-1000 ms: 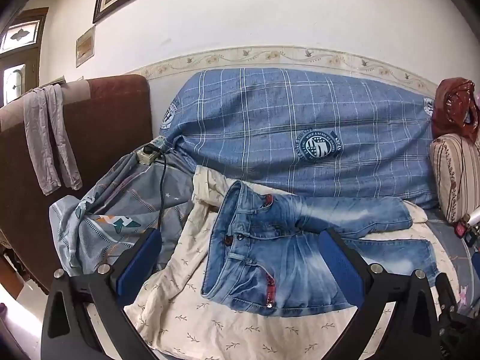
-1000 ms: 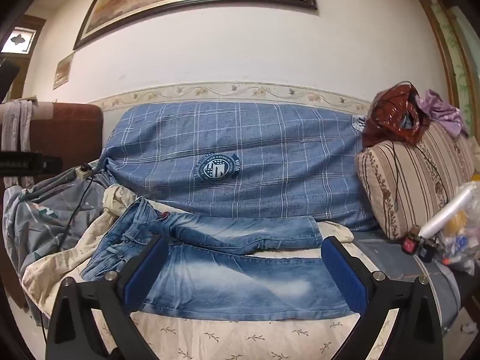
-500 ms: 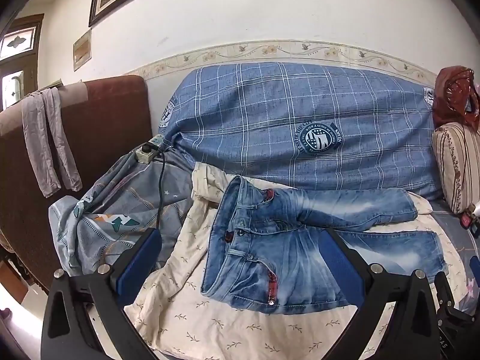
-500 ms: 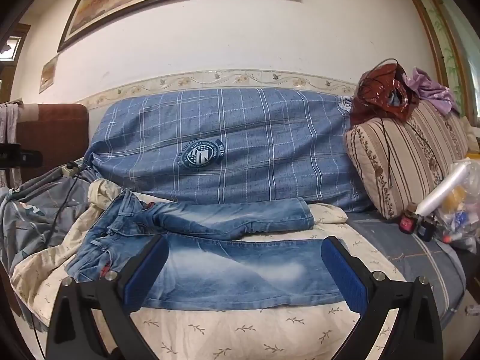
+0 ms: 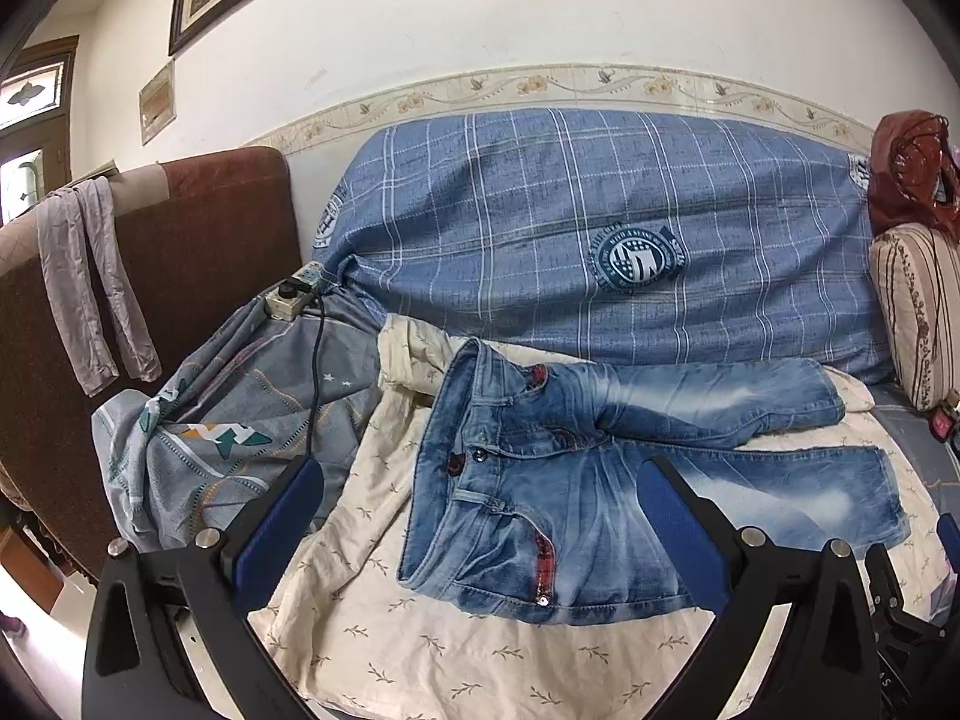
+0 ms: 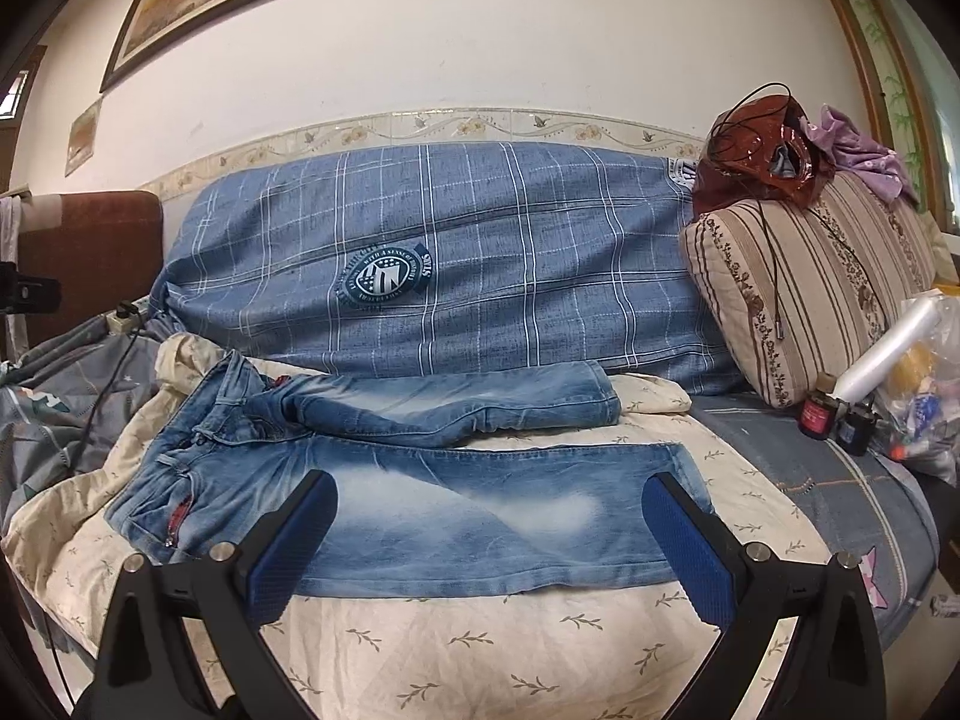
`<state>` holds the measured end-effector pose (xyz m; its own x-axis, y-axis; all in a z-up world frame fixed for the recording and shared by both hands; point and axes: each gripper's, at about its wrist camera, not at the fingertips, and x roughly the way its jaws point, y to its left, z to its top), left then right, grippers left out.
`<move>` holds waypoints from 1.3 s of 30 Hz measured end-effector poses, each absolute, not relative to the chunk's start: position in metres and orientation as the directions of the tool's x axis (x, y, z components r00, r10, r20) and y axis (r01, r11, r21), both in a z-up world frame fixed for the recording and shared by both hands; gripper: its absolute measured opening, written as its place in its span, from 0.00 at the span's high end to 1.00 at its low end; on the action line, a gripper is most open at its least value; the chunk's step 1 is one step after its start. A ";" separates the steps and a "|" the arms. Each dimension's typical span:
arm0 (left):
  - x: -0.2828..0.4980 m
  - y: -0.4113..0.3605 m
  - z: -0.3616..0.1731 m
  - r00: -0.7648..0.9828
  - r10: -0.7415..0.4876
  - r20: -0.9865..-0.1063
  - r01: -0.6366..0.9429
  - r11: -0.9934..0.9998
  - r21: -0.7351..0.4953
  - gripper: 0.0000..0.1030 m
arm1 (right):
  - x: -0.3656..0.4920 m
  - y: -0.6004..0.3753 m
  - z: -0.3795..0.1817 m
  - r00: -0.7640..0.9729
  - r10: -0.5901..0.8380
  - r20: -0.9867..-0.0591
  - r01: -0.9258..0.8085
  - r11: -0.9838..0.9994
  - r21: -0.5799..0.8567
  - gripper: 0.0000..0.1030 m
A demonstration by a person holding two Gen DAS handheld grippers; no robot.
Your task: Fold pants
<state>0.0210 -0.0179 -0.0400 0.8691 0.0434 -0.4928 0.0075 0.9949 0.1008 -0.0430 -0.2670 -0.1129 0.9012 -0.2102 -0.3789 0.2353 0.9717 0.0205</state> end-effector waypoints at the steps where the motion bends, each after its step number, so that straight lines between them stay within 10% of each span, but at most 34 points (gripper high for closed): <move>1: 0.022 -0.020 -0.042 0.867 0.041 -0.497 0.012 0.995 0.102 0.00 | -0.042 -0.268 -0.114 0.900 -0.211 -0.382 0.236 0.972 0.020 0.00; 39: 0.059 -0.048 -0.107 0.777 0.006 -0.629 0.092 0.988 0.123 0.00 | -0.017 -0.291 -0.132 0.836 -0.233 -0.497 0.288 0.957 0.034 0.00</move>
